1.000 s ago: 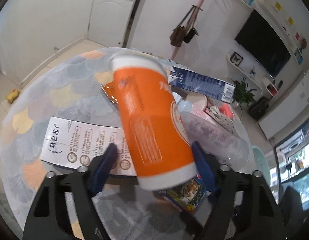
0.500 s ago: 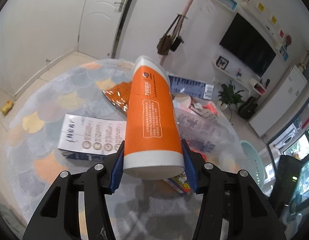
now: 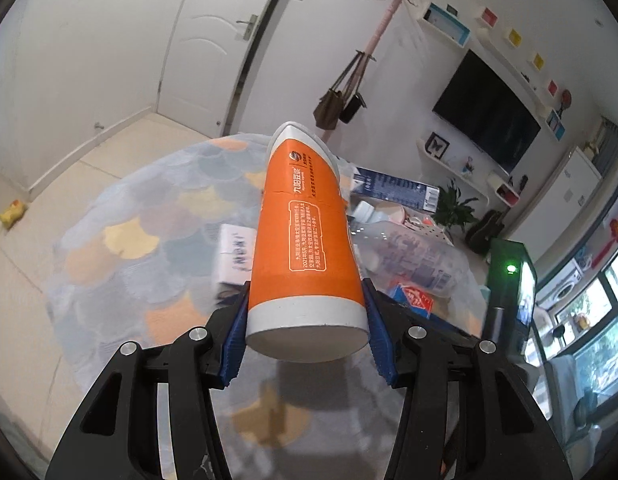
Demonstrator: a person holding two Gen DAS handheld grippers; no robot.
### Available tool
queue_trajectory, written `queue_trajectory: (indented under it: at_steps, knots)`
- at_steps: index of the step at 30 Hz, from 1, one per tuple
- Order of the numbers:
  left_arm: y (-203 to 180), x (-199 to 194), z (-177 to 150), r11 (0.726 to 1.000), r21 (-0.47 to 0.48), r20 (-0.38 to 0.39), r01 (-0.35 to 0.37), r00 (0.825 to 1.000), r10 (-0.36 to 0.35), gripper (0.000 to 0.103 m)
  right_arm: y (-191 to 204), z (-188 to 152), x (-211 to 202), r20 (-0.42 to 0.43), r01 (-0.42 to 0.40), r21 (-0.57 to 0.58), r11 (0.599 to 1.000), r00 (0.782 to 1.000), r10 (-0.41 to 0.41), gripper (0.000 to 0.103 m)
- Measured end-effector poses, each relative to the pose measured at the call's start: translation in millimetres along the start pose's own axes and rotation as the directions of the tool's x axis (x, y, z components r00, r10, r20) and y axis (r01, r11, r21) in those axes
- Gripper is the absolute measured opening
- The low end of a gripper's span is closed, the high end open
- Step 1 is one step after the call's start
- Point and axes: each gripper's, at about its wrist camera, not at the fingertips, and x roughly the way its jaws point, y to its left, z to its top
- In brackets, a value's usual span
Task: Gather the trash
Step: 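Grasp the tiger-print card box with right tool while left tool holds the cup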
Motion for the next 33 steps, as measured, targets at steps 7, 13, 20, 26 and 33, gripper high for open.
queue_trajectory:
  at_steps: [7,13,20,26,33]
  knots:
    - [4.7,-8.0,-21.6,1.0,-0.005,-0.027,0.024,0.999,-0.024,0.05,4.8,-16.5,-9.0,0.005,0.023,-0.147,0.989,1.0,-0.023,0.072]
    - [-5.2,-6.3,-53.3,0.999,0.02,-0.089,0.048,0.995,-0.046,0.05,-28.7,-38.4,-35.2,-0.061,-0.124,-0.289,0.949,0.992,0.111,0.061]
    - [-14.8,-1.1,-82.6,0.996,0.033,-0.169,0.08,0.983,-0.074,0.05,-69.5,-55.8,-61.1,-0.1,-0.144,-0.408,0.902,0.989,0.113,0.057]
    - [-13.6,6.8,-78.3,0.998,0.027,-0.164,0.054,0.985,-0.049,0.067,-82.4,-58.2,-61.4,-0.123,-0.143,-0.404,0.904,0.987,0.101,0.061]
    - [-12.8,25.0,-67.0,0.999,-0.008,-0.202,0.051,0.978,-0.052,0.066,-61.3,-47.6,-42.5,-0.103,-0.097,-0.368,0.925,0.993,0.063,0.073]
